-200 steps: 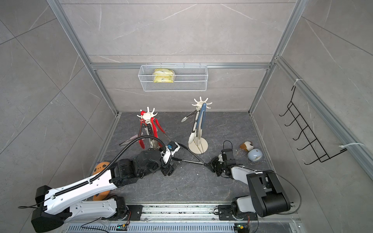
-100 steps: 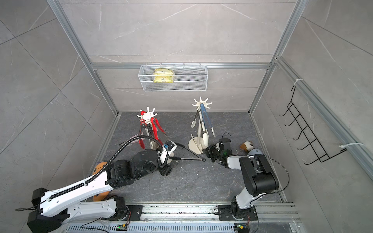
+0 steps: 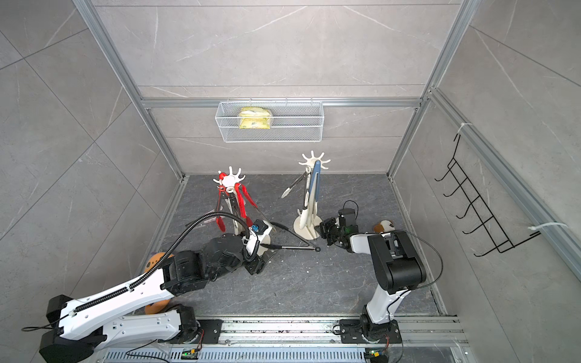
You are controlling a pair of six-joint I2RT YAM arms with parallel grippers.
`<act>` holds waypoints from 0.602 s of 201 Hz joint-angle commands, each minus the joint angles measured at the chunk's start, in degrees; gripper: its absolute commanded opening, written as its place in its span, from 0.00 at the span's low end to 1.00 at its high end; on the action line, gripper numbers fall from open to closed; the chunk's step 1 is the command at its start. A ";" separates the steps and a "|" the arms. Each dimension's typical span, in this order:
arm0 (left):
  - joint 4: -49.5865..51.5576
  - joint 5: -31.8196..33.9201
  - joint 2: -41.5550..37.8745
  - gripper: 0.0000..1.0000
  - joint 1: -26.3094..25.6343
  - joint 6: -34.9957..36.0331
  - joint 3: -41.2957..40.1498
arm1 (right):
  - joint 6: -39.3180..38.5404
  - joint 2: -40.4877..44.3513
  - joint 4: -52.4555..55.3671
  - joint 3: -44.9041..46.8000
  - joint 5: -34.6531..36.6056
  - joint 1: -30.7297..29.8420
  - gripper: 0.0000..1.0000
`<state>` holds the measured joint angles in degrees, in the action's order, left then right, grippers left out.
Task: Hang food tongs on kitchen utensil racks
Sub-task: Move the food tongs to the center of the board.
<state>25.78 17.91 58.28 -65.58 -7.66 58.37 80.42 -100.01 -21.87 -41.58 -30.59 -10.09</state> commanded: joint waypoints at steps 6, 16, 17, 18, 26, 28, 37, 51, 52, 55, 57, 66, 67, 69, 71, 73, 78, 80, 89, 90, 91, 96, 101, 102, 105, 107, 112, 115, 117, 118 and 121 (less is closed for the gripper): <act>0.21 1.28 -1.57 0.70 0.18 -1.20 -0.44 | -1.22 -1.70 7.04 -2.48 1.98 -0.85 0.00; 0.24 1.50 -1.76 0.70 0.15 -1.27 -0.53 | -1.35 -1.97 8.24 -2.92 2.50 -1.28 0.00; 0.24 1.46 -1.72 0.70 0.13 -1.24 -0.58 | -1.38 -1.96 8.33 -2.95 2.52 -1.31 0.00; 0.24 1.49 -1.74 0.70 0.11 -1.23 -0.60 | -1.39 -2.00 8.38 -2.96 2.54 -1.37 0.00; 0.24 1.55 -1.82 0.69 0.15 -1.31 -0.76 | -1.36 -2.27 8.87 -3.16 2.78 -1.75 0.00; 0.19 1.59 -1.86 0.69 0.17 -1.35 -0.79 | -1.37 -2.36 9.08 -3.22 2.81 -1.82 0.00; 0.22 1.68 -1.94 0.69 0.15 -1.44 -0.95 | -1.72 -2.55 10.62 -3.54 3.31 -2.13 0.00; 0.41 1.85 -2.07 0.69 0.16 -1.56 -1.02 | -1.82 -2.52 11.99 -3.55 4.34 -2.54 0.00; 0.41 1.86 -2.05 0.69 0.17 -1.61 -1.04 | -1.84 -2.54 12.05 -3.53 4.37 -2.51 0.00; 0.41 1.82 -2.14 0.69 0.19 -1.70 -1.14 | -1.82 -2.56 12.35 -3.56 4.44 -2.59 0.00; 0.46 1.85 -2.13 0.68 0.17 -1.73 -1.15 | -1.82 -2.56 12.65 -3.56 4.54 -2.58 0.00; 0.42 1.97 -2.25 0.68 0.18 -1.68 -1.24 | -2.13 -2.35 14.95 -3.91 5.10 -2.78 0.00; 0.42 2.00 -2.27 0.68 0.18 -1.71 -1.24 | -2.17 -2.28 15.24 -3.93 5.15 -2.81 0.00; 0.41 2.10 -2.29 0.68 0.19 -1.74 -1.24 | -2.32 -2.18 15.88 -4.03 5.29 -2.89 0.00; 0.41 2.10 -2.36 0.68 0.19 -1.76 -1.28 | -2.49 -1.98 16.48 -4.14 5.54 -2.85 0.00; 0.41 2.12 -2.38 0.68 0.15 -1.70 -1.32 | -2.60 -1.82 17.03 -4.19 5.65 -2.88 0.00; 0.49 2.28 -2.38 0.68 0.12 -1.79 -1.33 | -2.90 -1.55 18.34 -4.26 6.19 -2.91 0.00; 0.50 2.36 -2.38 0.68 0.13 -1.78 -1.33 | -3.10 -1.37 18.90 -4.31 6.41 -2.92 0.00; 0.58 2.54 -2.47 0.68 0.11 -1.76 -1.39 | -3.95 -0.64 21.46 -4.55 7.08 -2.93 0.00; 0.54 2.51 -2.52 0.68 0.11 -1.75 -1.40 | -4.04 -0.59 21.84 -4.64 7.14 -2.93 0.00; 0.56 2.54 -2.58 0.68 0.15 -1.79 -1.41 | -4.18 -0.52 22.16 -4.69 7.22 -2.92 0.00; 0.71 2.63 -2.56 0.68 0.19 -1.82 -1.37 | -4.62 -0.10 23.68 -4.87 7.80 -2.99 0.00; 0.68 2.77 -2.61 0.67 0.18 -1.77 -1.45 | -5.01 0.36 25.06 -5.07 8.31 -3.13 0.00; 0.72 2.80 -2.58 0.67 0.19 -1.80 -1.48 | -5.06 0.39 25.40 -5.08 8.46 -3.11 0.00; 0.72 2.88 -2.64 0.67 0.17 -1.79 -1.57 | -5.08 0.64 26.06 -5.09 8.86 -3.16 0.00; 0.64 2.91 -2.64 0.67 0.16 -1.80 -1.63 | -5.05 0.81 26.32 -5.06 9.01 -3.18 0.00; 0.52 3.04 -2.76 0.67 0.20 -1.79 -1.74 | -4.86 1.12 26.40 -4.73 9.30 -3.14 0.00; 0.50 3.06 -2.74 0.67 0.19 -1.75 -1.76 | -4.80 1.24 26.27 -4.62 9.38 -3.15 0.00; 0.50 3.02 -2.78 0.67 0.15 -1.81 -1.81 | -4.63 1.35 26.20 -4.47 9.47 -3.11 0.00; 0.50 3.06 -2.84 0.67 0.13 -1.78 -1.83 | -4.65 1.42 26.19 -4.43 9.52 -3.10 0.00; 0.43 3.09 -2.83 0.67 0.16 -1.75 -1.90 | -4.54 1.54 26.30 -4.46 9.70 -3.17 0.00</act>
<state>26.76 19.55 56.77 -65.58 -8.51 56.62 77.32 -99.92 -5.10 -46.61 -25.41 -13.02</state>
